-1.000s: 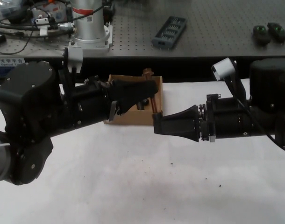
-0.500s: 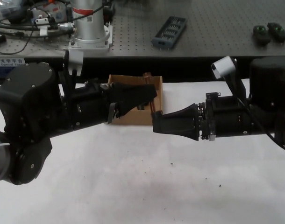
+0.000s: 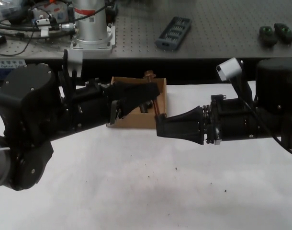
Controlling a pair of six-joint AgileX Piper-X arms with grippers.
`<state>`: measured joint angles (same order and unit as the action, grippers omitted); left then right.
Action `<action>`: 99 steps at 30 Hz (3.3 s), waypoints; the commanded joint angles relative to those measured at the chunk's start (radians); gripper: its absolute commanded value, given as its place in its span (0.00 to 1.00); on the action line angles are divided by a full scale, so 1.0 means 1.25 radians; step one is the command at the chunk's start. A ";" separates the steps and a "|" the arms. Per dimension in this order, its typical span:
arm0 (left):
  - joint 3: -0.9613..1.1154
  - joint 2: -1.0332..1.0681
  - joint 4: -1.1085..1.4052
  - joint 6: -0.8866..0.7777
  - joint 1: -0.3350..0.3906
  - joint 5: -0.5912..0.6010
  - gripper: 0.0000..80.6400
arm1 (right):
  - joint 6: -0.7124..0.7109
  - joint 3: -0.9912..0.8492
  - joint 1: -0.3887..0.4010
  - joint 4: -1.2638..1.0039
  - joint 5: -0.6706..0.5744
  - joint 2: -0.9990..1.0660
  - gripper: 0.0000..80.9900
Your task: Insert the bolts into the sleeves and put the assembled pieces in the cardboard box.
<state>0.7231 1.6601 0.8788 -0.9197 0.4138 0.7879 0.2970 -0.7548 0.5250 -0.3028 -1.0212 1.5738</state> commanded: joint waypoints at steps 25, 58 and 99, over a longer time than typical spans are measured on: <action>0.006 -0.004 0.011 -0.009 0.001 0.008 0.01 | 0.008 -0.007 -0.008 -0.002 0.031 0.020 0.05; 0.007 -0.004 -0.001 -0.001 0.001 0.016 0.01 | 0.025 -0.007 -0.010 -0.038 -0.001 0.020 0.05; 0.007 -0.004 -0.008 0.144 -0.001 0.204 0.01 | 0.173 -0.007 -0.037 -0.185 -0.043 0.020 0.05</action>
<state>0.7343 1.6594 0.8759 -0.8448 0.4083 0.9360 0.5001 -0.7461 0.5005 -0.4826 -1.1119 1.6033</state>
